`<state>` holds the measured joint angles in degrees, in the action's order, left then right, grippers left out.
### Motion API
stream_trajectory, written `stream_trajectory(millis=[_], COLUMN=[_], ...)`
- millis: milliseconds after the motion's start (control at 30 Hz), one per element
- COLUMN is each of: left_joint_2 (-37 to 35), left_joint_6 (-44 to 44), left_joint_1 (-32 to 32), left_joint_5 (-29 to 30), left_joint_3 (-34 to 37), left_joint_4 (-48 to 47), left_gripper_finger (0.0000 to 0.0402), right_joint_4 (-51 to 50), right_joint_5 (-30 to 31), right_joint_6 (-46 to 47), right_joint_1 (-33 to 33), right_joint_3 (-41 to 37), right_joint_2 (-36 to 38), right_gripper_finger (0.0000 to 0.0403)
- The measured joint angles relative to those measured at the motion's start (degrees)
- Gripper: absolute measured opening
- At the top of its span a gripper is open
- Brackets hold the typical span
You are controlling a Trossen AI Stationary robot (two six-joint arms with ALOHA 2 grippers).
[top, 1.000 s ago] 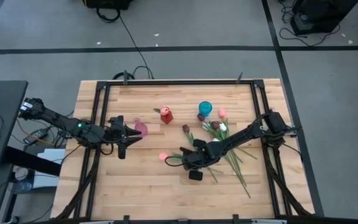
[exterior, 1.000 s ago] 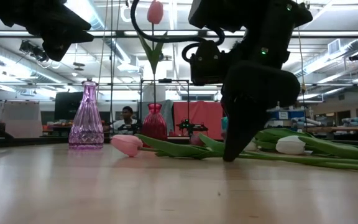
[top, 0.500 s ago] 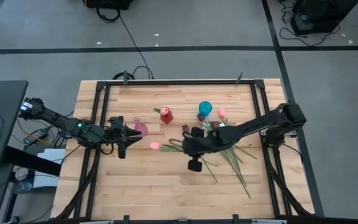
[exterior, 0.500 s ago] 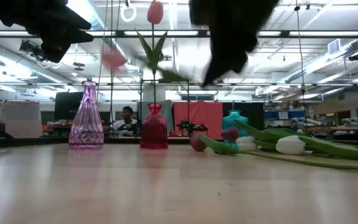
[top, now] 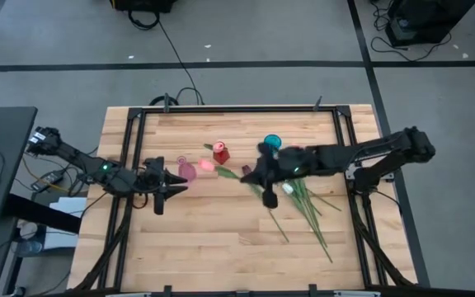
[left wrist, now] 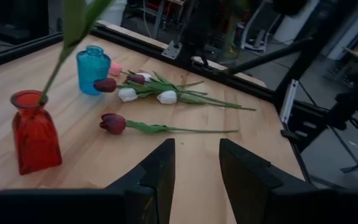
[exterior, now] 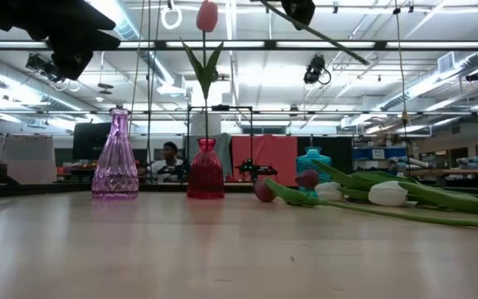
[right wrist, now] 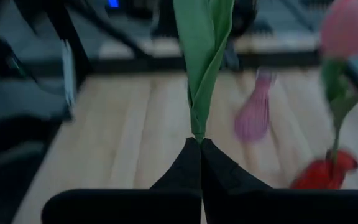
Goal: Sort flowers into vase by color
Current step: Put the left pink tulip into the red vase
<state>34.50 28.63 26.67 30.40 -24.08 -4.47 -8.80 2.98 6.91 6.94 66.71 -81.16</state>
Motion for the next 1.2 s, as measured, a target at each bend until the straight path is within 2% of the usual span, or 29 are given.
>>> stream_trajectory(millis=[133, 267, 400, 567, 700, 800, 1200], left_joint_2=[0.0, 0.0, 0.01, 0.02, 0.02, 0.02, 0.0], left_joint_6=[-0.07, -0.06, -0.11, -1.27, -1.36, -1.25, -1.31], left_joint_1=[1.9, 2.23, 2.23, 2.21, 2.21, 2.21, 2.21], left_joint_5=[2.89, 4.86, 7.14, 9.52, 9.67, 9.63, 9.94], left_joint_3=[0.0, 0.0, 0.0, 0.0, 0.0, 0.0, 0.0], left_joint_4=[-0.04, 0.22, 0.35, 0.35, -0.26, -0.48, -0.61], left_gripper_finger=[0.0131, 0.0131, 0.0131, 0.0131, 0.0131, 0.0131, 0.0131], right_joint_4=[12.68, 24.26, 37.66, 56.51, 59.32, 61.45, 67.18], right_joint_5=[-2.4, -2.41, -2.17, -5.08, -5.97, -5.79, -5.62], right_joint_6=[-0.74, -1.37, -3.84, -2.6, -4.03, -5.0, -7.44], right_joint_1=[-5.37, -11.72, -17.57, -22.56, -23.84, -24.02, -24.51], right_joint_3=[-7.85, -13.15, -14.41, -12.48, -7.74, -4.54, -1.35], right_joint_2=[4.15, 4.05, -0.41, -10.72, -18.85, -22.34, -29.57], right_gripper_finger=[0.0, 0.0, 0.0, 0.0, 0.0, 0.0, 0.0])
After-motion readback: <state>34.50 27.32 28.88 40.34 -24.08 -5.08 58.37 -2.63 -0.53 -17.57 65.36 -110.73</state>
